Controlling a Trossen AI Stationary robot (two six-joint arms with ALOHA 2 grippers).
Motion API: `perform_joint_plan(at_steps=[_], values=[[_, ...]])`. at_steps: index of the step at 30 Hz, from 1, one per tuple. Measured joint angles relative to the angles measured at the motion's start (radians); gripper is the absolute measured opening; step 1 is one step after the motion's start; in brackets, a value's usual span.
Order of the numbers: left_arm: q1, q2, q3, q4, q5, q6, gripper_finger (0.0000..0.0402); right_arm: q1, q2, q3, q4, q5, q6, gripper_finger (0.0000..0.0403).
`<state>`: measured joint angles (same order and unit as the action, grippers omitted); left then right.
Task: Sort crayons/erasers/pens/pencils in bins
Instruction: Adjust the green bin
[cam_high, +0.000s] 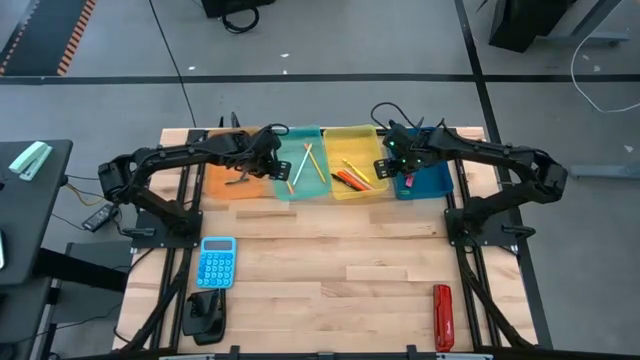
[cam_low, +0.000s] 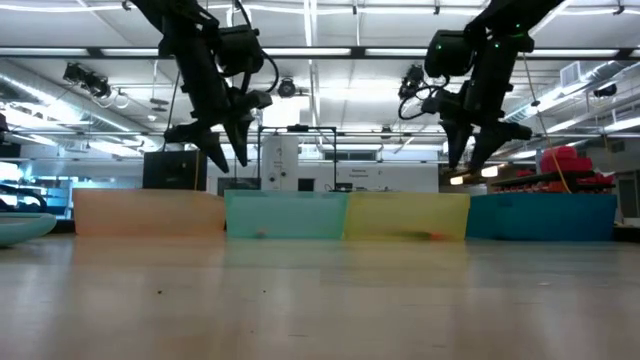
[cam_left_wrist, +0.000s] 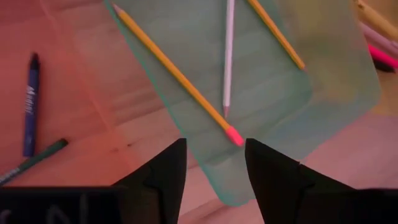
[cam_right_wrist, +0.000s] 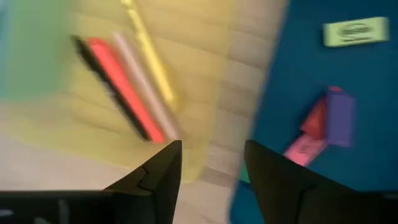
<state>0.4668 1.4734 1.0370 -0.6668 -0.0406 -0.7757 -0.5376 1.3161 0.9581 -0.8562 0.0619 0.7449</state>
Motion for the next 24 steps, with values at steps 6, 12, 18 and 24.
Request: perform_joint_plan(at_steps=[6, 12, 18, 24], values=[[-0.05, 0.0, 0.0, 0.034, 0.053, 0.004, 0.0165, 0.067, -0.008, 0.0, 0.117, -0.06, 0.017, 0.0184], [-0.143, 0.0, 0.0, 0.107, 0.053, 0.132, 0.0143, 0.162, -0.008, 0.0, 0.203, -0.092, -0.128, 0.0184], [-0.232, 0.0, 0.0, 0.161, 0.052, 0.282, 0.0119, 0.293, -0.008, 0.0, 0.201, -0.098, -0.352, 0.0184], [-0.296, 0.0, 0.0, 0.189, 0.081, 0.29, 0.0104, 0.368, -0.008, 0.0, 0.201, -0.029, -0.326, 0.0184]])
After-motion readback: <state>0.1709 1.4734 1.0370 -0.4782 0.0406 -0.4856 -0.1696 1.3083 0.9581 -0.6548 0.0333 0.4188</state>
